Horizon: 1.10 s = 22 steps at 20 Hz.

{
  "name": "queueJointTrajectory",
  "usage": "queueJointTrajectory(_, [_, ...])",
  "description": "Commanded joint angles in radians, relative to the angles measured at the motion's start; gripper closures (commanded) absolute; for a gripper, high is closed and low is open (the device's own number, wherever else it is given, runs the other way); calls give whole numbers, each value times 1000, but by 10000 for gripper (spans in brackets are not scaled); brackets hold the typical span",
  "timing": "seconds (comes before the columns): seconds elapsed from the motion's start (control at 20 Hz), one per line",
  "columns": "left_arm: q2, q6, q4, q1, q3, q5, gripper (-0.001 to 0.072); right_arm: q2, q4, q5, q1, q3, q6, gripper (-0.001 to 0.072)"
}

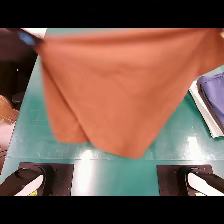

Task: Fold the shirts.

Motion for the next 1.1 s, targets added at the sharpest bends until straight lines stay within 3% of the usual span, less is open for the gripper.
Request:
queueJointTrajectory(0.0, [-93, 23, -5, -82, -284, -20, 682, -172, -225, 90, 160, -109, 36, 699])
queueJointTrajectory(0.25, [-204, 80, 4, -210, -650, 227, 681, -312, -267, 23, 259, -295, 36, 699])
queueJointTrajectory(0.4, [-258, 79, -3, -210, -673, 232, 678, -329, -266, 22, 257, -305, 36, 699])
queueJointTrajectory(0.45, [-258, 79, -4, -210, -668, 233, 517, -329, -267, 23, 257, -297, 36, 699])
queueJointTrajectory(0.5, [-258, 79, -2, -210, -652, 233, 213, -329, -267, 23, 256, -285, 36, 699])
queueJointTrajectory(0.55, [-256, 79, 0, -206, -629, 227, 146, -329, -267, 21, 256, -272, 36, 699])
queueJointTrajectory(0.85, [-255, 76, 5, 12, -366, 188, 156, -329, -266, 27, 256, -214, 36, 699])
queueJointTrajectory(1.05, [-299, 72, 4, 161, -377, 167, 156, -329, -266, 20, 256, -214, 36, 699])
